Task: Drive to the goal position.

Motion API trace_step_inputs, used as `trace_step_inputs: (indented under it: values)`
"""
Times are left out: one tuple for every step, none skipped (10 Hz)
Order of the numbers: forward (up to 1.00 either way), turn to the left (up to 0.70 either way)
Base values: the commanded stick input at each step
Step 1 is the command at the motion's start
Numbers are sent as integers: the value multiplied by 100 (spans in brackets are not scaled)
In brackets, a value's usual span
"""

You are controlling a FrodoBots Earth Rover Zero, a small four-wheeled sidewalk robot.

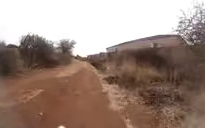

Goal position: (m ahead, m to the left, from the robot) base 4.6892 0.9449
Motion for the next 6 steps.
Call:
trace_step_inputs:
  values:
    - [50, 0]
    - [50, 0]
    - [50, 0]
    - [50, 0]
    - [50, 0]
    - [50, 0]
